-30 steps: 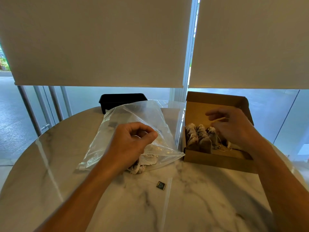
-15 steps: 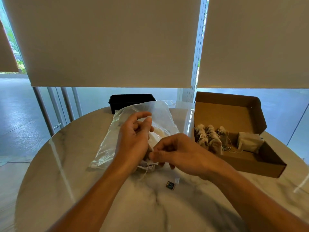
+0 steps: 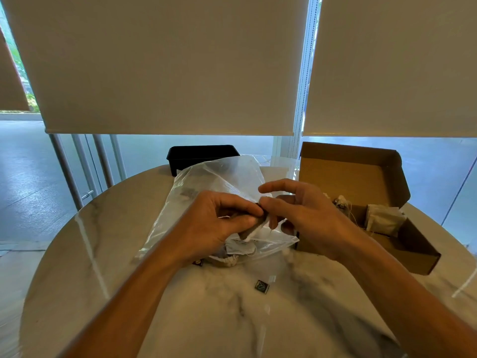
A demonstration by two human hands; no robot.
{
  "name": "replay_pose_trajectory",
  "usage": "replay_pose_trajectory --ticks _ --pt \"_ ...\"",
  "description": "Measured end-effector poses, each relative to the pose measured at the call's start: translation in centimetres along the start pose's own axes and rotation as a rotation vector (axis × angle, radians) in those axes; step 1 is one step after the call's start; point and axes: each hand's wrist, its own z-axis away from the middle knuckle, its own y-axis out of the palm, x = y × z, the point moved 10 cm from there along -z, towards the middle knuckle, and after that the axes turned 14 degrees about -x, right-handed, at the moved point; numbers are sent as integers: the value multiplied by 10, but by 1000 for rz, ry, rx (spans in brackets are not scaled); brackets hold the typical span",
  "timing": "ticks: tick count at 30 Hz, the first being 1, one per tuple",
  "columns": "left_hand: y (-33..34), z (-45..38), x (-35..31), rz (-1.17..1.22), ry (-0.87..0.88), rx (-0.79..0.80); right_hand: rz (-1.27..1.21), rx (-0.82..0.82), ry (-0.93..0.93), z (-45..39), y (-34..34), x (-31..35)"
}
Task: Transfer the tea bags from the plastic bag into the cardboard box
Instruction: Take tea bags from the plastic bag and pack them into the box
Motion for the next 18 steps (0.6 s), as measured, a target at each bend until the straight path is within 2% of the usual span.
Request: replay_pose_trajectory --ticks 7,15,18 --pt "-16 -4 -6 157 -14 -127 138 315 77 16 22 -12" --pt "-49 -8 -3 314 -31 -399 285 291 68 13 -3 -18" --pt "-51 -7 -3 324 -19 -426 263 241 65 8 -15 -18"
